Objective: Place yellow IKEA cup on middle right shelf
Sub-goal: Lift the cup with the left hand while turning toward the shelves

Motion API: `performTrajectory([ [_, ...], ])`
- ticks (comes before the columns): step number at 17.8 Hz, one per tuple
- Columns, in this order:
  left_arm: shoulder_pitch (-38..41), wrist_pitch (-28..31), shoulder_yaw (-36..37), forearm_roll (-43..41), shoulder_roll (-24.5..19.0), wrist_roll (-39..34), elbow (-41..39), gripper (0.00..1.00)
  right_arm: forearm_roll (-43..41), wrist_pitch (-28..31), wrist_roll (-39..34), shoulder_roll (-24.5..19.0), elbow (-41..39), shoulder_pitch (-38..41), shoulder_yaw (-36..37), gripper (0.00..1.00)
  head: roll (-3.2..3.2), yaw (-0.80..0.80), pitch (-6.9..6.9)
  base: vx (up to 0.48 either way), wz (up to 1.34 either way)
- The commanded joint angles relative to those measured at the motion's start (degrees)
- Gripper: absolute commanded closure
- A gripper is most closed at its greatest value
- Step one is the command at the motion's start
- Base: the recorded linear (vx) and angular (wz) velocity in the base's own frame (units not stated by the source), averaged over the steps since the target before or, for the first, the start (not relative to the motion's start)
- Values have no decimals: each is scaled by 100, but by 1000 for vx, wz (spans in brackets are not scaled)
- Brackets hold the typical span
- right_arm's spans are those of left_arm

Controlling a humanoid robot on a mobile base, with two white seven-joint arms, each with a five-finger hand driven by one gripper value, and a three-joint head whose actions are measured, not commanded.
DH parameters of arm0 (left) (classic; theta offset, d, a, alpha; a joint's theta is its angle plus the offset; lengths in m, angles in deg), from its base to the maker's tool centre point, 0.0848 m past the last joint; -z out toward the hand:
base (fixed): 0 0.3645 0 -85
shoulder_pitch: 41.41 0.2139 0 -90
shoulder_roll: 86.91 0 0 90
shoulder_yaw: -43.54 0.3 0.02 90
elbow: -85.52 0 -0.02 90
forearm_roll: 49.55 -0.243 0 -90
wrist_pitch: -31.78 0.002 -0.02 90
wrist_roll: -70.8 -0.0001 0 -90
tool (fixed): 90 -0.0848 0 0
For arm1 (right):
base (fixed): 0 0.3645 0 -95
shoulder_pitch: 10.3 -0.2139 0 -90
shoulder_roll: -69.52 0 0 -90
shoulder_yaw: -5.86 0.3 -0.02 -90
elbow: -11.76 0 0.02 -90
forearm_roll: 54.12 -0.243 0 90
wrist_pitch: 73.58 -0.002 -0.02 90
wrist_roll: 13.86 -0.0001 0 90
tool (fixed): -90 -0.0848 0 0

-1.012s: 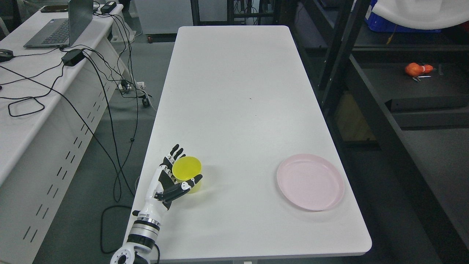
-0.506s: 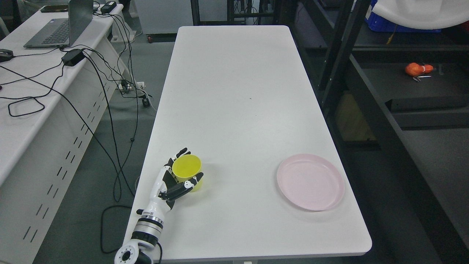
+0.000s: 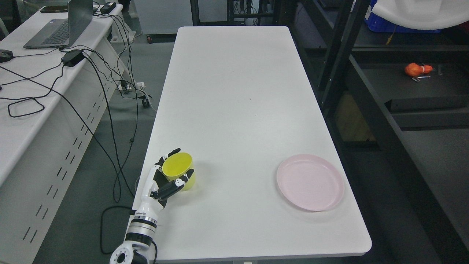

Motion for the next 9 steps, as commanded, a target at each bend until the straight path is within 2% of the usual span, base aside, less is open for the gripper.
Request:
performTrajectory([
  [1, 88, -207, -583, 256, -98, 6, -440, 100, -141, 5, -3, 100, 1, 80, -97, 1, 0, 0, 0, 0, 0],
  [4, 351, -207, -628, 336, -98, 6, -1153, 100, -141, 5, -3, 100, 1, 80, -97, 1, 0, 0, 0, -30, -12],
  [9, 554, -242, -549, 336, -98, 59, -1479, 99, -141, 5, -3, 100, 1, 80, -97, 1, 0, 0, 0, -91, -133],
])
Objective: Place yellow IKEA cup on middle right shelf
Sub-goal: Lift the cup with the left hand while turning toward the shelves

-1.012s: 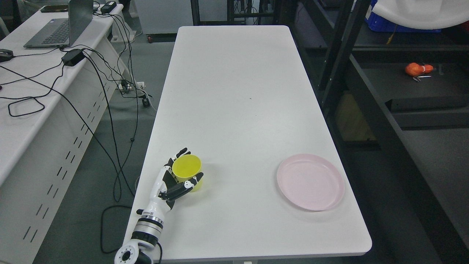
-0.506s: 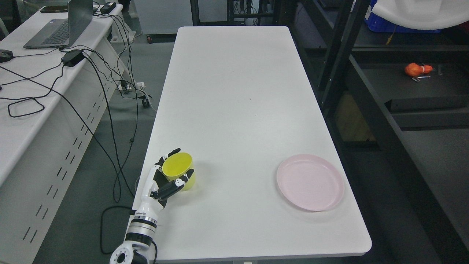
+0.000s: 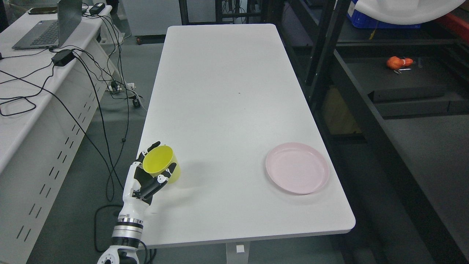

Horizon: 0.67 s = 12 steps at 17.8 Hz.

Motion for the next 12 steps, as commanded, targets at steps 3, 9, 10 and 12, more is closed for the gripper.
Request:
performTrajectory([
  [3, 280, -29, -60, 61, -100, 25, -890, 99, -141, 5, -3, 100, 0, 79, -97, 1, 0, 0, 0, -187, -246],
  [9, 403, -213, 274, 61, -100, 25, -925, 99, -141, 5, -3, 100, 0, 79, -97, 1, 0, 0, 0, -189, -262],
  [10, 412, -248, 300, 61, -100, 25, -925, 99, -141, 5, -3, 100, 0, 79, -97, 1, 0, 0, 0, -207, -257],
  [12, 421, -249, 300, 61, -100, 25, -925, 99, -141, 5, -3, 100, 0, 79, -97, 1, 0, 0, 0, -207, -210],
])
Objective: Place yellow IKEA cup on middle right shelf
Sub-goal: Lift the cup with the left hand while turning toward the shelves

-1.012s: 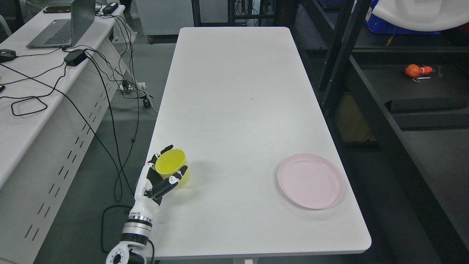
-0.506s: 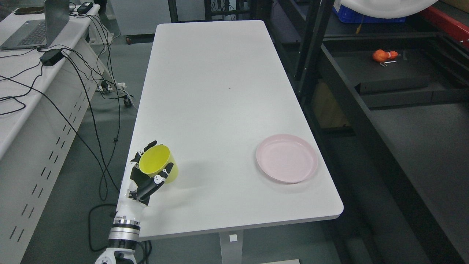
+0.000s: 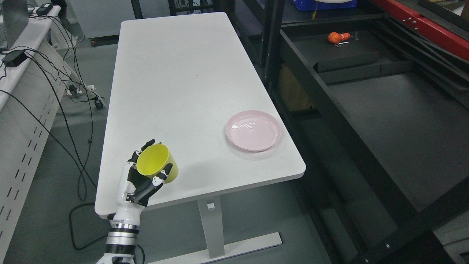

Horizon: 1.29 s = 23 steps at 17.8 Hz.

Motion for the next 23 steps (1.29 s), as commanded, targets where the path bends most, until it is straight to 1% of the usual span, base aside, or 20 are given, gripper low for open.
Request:
performTrajectory([
  [1, 88, -36, 234, 6, -100, -2, -296, 99, -141, 5, -3, 100, 0, 79, -97, 1, 0, 0, 0, -219, -185],
  [11, 123, -71, 366, 6, -100, -2, -305, 99, -141, 5, -3, 100, 0, 79, -97, 1, 0, 0, 0, -227, -354],
  [23, 123, -150, 480, 6, -100, -11, -349, 99, -141, 5, -3, 100, 0, 79, -97, 1, 0, 0, 0, -211, -807],
])
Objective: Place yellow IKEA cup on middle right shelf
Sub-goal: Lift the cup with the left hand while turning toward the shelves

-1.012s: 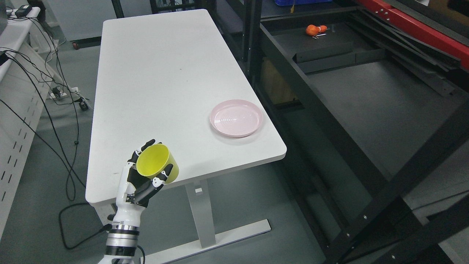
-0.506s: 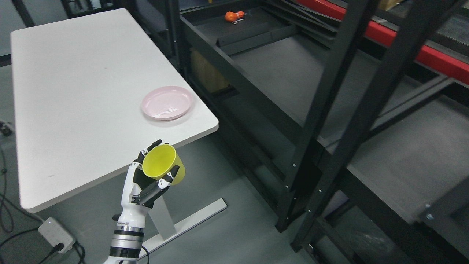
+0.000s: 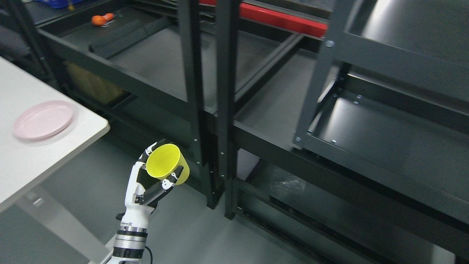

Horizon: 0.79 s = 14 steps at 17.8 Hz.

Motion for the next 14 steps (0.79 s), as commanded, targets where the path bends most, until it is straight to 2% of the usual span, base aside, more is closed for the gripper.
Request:
performTrajectory([
  [1, 1, -8, 95, 0, -100, -11, -73, 99, -141, 5, -3, 100, 0, 78, -97, 1, 0, 0, 0, -188, -981],
  [8, 1, -8, 148, 9, -100, -3, -204, 98, -141, 5, -3, 100, 0, 78, -97, 1, 0, 0, -1, -129, -970],
  [14, 1, -17, 288, 18, -100, -3, -275, 98, -141, 5, -3, 100, 0, 78, -97, 1, 0, 0, -2, -38, -411],
])
